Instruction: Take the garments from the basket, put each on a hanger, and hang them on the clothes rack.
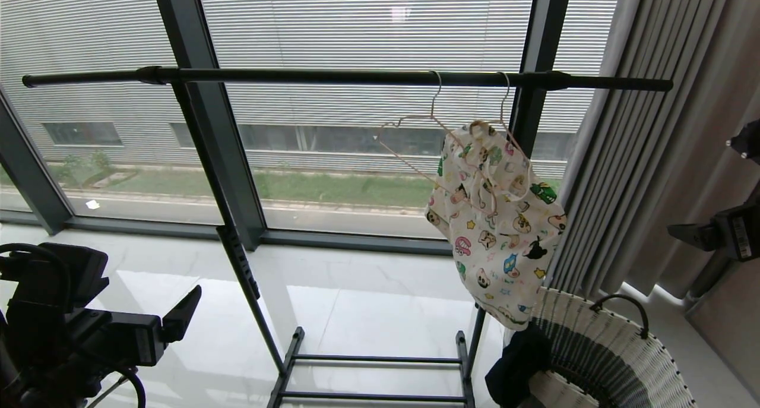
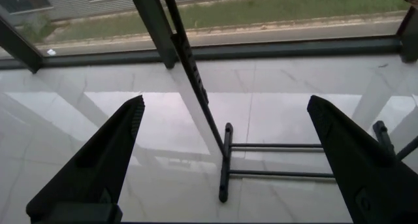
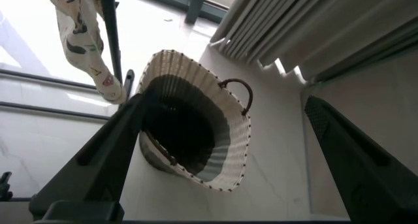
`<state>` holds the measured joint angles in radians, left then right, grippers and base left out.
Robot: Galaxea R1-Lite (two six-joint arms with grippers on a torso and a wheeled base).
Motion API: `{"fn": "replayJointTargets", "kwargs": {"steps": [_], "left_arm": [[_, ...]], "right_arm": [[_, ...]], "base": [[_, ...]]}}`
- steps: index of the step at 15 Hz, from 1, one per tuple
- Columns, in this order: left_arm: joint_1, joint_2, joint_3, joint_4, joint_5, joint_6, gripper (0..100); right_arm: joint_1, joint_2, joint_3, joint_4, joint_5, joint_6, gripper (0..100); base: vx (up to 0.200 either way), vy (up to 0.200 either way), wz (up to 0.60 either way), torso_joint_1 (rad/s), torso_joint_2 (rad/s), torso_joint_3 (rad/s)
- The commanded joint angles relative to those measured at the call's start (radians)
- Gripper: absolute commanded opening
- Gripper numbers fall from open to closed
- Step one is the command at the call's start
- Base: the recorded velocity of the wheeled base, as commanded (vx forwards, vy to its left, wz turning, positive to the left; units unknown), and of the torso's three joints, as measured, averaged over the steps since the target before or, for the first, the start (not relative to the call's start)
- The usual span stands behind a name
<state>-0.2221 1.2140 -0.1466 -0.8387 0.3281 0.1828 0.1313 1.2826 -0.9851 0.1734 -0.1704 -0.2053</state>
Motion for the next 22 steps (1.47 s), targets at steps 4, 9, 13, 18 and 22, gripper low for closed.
{"fn": "replayJointTargets", "kwargs": {"steps": [4, 9, 13, 18, 22], "left_arm": [[0.061, -0.014, -0.016, 0.000, 0.000, 0.001, 100], [0.086, -0.014, -0.027, 0.000, -0.003, 0.003, 100], [0.086, -0.014, -0.025, 0.000, -0.003, 0.003, 100], [0.086, -0.011, -0.024, 0.000, -0.003, 0.003, 100], [0.084, -0.011, -0.024, 0.000, -0.004, 0.003, 100]], "right_arm": [[0.001, -0.015, 0.009, 0.000, 0.005, -0.036, 100], [0.002, -0.035, 0.025, 0.000, 0.005, -0.037, 100], [0.004, -0.040, 0.033, 0.000, 0.005, -0.037, 100], [0.016, -0.034, 0.094, -0.127, 0.008, -0.046, 100], [0.016, -0.038, 0.194, -0.287, 0.011, -0.157, 100]], "base": [[0.000, 0.000, -0.15, 0.001, 0.00, 0.001], [0.000, 0.000, -0.60, -0.121, 0.29, 0.149], [0.000, 0.000, -0.60, -0.201, 0.48, 0.276], [0.000, 0.000, -0.12, -0.135, 0.34, 0.203], [0.000, 0.000, 0.00, -0.005, 0.02, 0.012]]}}
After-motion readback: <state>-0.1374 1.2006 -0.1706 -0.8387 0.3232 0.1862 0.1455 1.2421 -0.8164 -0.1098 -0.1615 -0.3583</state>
